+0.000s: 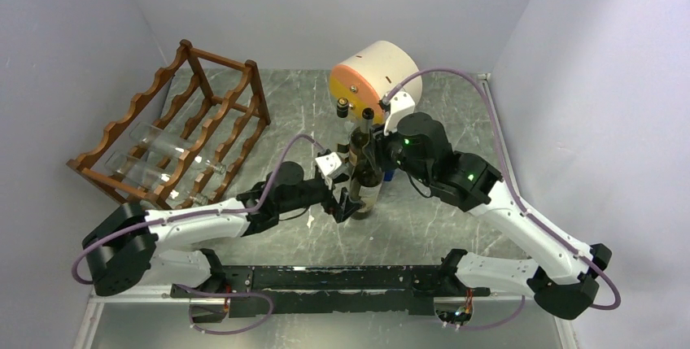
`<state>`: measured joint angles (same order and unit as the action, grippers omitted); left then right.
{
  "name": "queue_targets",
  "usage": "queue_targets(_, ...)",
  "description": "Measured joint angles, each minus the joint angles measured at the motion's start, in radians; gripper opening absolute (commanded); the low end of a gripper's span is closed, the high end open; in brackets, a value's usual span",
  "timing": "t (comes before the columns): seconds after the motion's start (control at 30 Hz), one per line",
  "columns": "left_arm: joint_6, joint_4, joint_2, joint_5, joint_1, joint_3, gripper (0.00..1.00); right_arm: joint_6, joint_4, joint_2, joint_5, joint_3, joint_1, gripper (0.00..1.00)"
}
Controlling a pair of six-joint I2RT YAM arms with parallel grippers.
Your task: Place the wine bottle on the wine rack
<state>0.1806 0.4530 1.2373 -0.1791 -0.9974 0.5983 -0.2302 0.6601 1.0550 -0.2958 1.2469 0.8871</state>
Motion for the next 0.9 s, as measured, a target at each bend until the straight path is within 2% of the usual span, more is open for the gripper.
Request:
queue_targets(0.3,-0.054,0.206,0.040,0.072,-0.011,-0.062,0.95,-0.044,0.040,-0.011,0.084,0.055,-0.001,0.00)
queue_targets(0.53,-0.112,0.364,0.043,0.007,-0.012,-0.178,0.95,-0.054,0.072,0.011,0.152,0.142,-0.002,0.00)
queue_targets(0.7,-0.141,0.413,0.042,-0.047,-0.012,-0.218,0.95,-0.061,0.058,0.019,0.203,0.188,-0.002,0.00)
queue_targets(0.73,-0.141,0.430,0.042,-0.055,-0.012,-0.218,0.99,-0.063,0.056,0.019,0.211,0.188,-0.002,0.00)
queue_targets(0.9,-0.137,0.522,0.042,-0.076,-0.012,-0.220,0.85,-0.073,0.057,0.021,0.235,0.188,-0.002,0.00)
